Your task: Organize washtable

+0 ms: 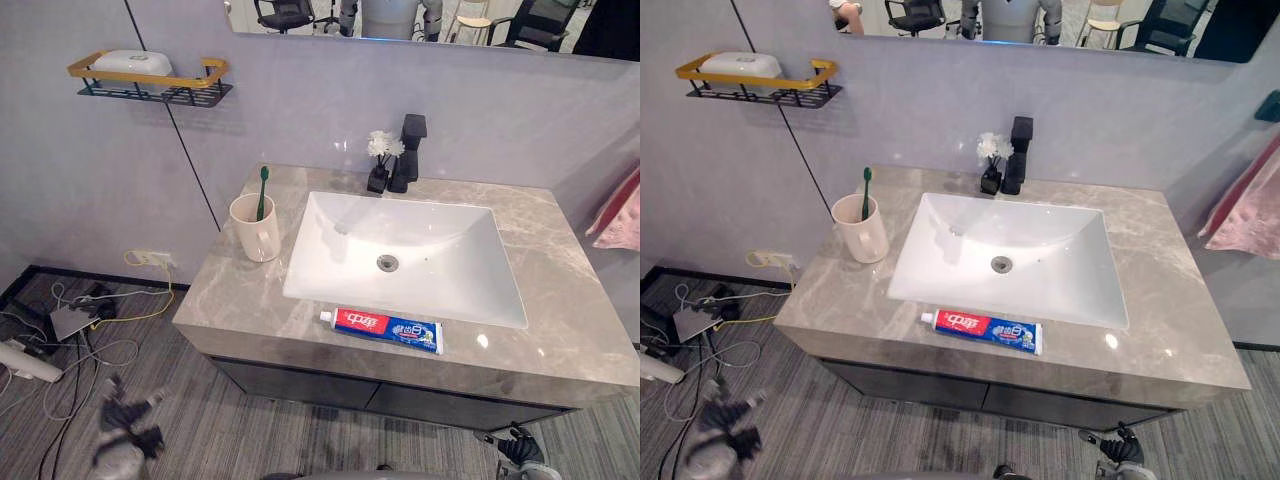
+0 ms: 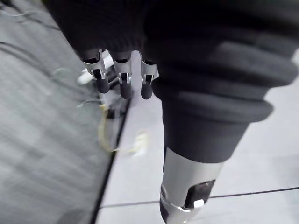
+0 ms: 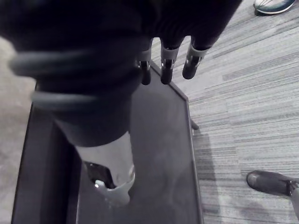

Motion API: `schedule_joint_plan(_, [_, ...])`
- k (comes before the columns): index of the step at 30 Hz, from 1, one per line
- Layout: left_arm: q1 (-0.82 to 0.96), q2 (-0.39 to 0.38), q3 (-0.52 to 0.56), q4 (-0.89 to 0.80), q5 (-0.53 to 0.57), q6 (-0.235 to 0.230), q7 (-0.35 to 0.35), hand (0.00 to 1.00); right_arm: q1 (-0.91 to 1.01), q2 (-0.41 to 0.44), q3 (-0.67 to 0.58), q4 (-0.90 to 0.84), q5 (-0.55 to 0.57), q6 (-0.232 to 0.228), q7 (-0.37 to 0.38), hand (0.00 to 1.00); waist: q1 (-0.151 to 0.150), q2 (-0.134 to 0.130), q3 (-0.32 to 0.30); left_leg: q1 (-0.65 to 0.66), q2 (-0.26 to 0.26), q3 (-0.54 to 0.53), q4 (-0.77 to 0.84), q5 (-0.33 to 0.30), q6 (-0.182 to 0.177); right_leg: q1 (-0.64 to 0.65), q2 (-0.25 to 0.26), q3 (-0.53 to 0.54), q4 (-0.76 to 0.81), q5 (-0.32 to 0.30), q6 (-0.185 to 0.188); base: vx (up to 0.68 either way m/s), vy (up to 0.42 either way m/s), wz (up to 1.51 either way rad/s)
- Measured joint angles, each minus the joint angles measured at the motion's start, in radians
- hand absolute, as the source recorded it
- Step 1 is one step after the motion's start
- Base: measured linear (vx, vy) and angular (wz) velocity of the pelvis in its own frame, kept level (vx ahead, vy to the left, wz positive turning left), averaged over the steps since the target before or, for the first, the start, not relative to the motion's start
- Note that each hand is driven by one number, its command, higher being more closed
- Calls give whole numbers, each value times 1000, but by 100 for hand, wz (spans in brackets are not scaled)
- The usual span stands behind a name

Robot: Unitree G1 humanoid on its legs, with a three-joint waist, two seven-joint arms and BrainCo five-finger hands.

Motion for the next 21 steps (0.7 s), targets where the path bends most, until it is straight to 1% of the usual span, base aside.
schedule_joint_plan(2, [-4, 0, -2, -176, 48, -3, 24, 0, 17, 5, 1, 0, 1, 0, 2, 0, 0, 12, -7, -9, -4, -12, 6, 0, 0, 0, -5, -12, 2, -3, 4, 25, 39, 21])
schedule_joint_plan(4, [-14, 0, -19, -277, 95, -11, 36, 0, 19, 14, 4, 5, 19, 0, 5, 0, 2, 17, -11, -14, -7, -20, 12, -1, -1, 1, -6, -20, 3, -4, 4, 5, 20, 14])
schedule_joint_plan(7, [-30, 0, -95, -409, 141, -26, 39, 0, 15, 27, 9, 17, 29, -1, 22, 0, 3, 18, -11, -21, -10, -28, 22, -1, -1, 3, -10, -30, 5, -4, 4, -28, 16, 13])
schedule_joint_plan(9, [-30, 0, -208, -547, 185, -55, 35, 0, 13, 38, 11, 17, 33, -5, 24, 0, 2, 17, -10, -20, -12, -30, 33, -5, 5, 11, -12, -32, 6, -4, 4, -41, 19, 4])
schedule_joint_plan(11, [-31, 0, -364, -673, 208, -106, 19, 0, 14, 41, 44, 25, 39, -5, 25, 0, -3, 17, -10, -11, -15, -31, 35, -7, 8, 19, -17, -29, 10, -5, 5, -60, 30, -2])
schedule_joint_plan(14, [-48, 4, -542, -719, 221, -150, -8, 0, 17, 45, 90, 42, 40, -11, 38, 0, -7, 18, -8, -11, -16, -28, 36, -13, 6, 18, -19, -28, 18, -6, 6, -66, 25, -1])
schedule_joint_plan(15, [-53, 15, -666, -718, 234, -157, -38, 0, 16, 49, 122, 65, 40, -12, 43, 0, -13, 18, -8, -12, -16, -27, 35, -14, 7, 17, -19, -27, 18, -6, 6, -37, 17, 0])
schedule_joint_plan(16, [-56, 25, -712, -716, 240, -157, -54, 0, 18, 52, 136, 68, 40, -12, 43, 0, -16, 18, -7, -12, -15, -26, 35, -14, 7, 16, -19, -26, 18, -6, 6, -50, 22, -2])
schedule_joint_plan(17, [-62, 49, -790, -713, 254, -157, -87, 0, 15, 59, 150, 73, 40, -12, 43, 0, -26, 19, -7, -12, -15, -25, 35, -14, 7, 15, -18, -25, 18, -6, 6, -29, 14, -3])
schedule_joint_plan(19, [-88, 75, -861, -701, 287, -160, -146, 0, 16, 59, 179, 74, 39, -13, 43, 0, -31, 18, -4, -10, -12, -14, 34, -14, 7, 12, -15, -15, 18, -5, 6, -16, 19, -13])
schedule_joint_plan(21, [-119, 80, -881, -677, 314, -162, -170, 0, 16, 58, 184, 75, 39, -13, 43, 0, -30, 25, -5, -9, -9, -1, 34, -14, 7, 9, -11, -4, 18, -5, 5, -1, 20, -17])
